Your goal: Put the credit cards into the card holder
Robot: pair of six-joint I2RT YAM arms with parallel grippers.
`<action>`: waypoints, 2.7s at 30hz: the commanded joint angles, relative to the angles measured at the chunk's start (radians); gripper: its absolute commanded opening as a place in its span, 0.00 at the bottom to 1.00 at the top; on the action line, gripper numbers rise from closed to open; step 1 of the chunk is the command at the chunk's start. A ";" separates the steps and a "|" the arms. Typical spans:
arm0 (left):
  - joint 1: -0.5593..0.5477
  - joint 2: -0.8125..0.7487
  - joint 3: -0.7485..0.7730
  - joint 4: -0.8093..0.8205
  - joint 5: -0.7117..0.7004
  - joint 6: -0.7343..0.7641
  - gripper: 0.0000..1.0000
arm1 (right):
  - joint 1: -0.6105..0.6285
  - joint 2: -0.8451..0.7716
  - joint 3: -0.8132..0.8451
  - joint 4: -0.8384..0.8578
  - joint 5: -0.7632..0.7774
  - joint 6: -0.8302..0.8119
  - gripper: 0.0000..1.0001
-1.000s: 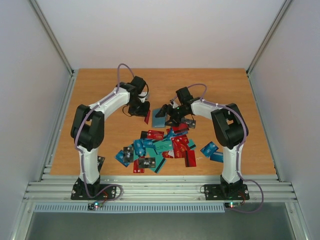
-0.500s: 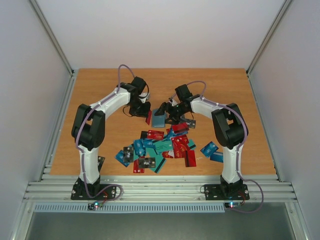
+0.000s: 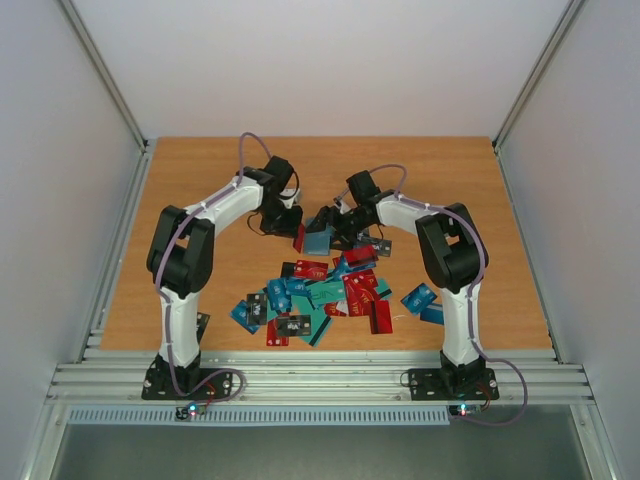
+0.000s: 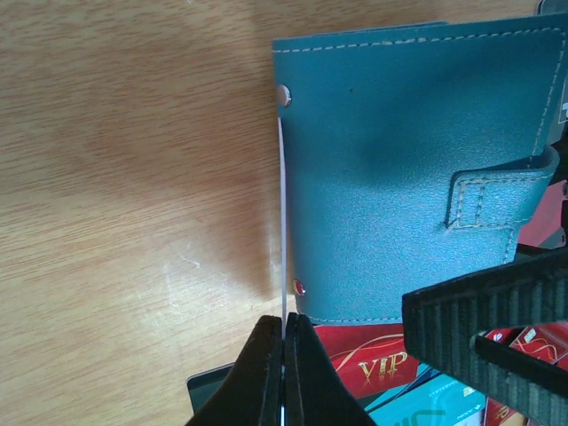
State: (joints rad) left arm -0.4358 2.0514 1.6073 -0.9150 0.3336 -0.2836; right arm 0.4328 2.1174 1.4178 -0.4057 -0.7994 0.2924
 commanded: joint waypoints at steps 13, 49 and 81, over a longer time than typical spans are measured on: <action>0.003 0.027 -0.035 0.122 0.206 -0.075 0.00 | 0.009 -0.016 0.011 0.079 -0.088 0.018 0.80; 0.032 0.036 -0.118 0.170 0.306 -0.115 0.00 | 0.079 0.047 0.350 -0.254 0.024 -0.162 0.79; 0.111 -0.069 -0.304 0.295 0.433 -0.203 0.00 | 0.172 0.181 0.683 -0.444 0.073 -0.196 0.76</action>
State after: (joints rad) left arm -0.3111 2.0441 1.3746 -0.6537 0.7311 -0.4637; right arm 0.5453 2.3127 1.9972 -0.9089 -0.6506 0.1326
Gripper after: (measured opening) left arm 0.020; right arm 0.761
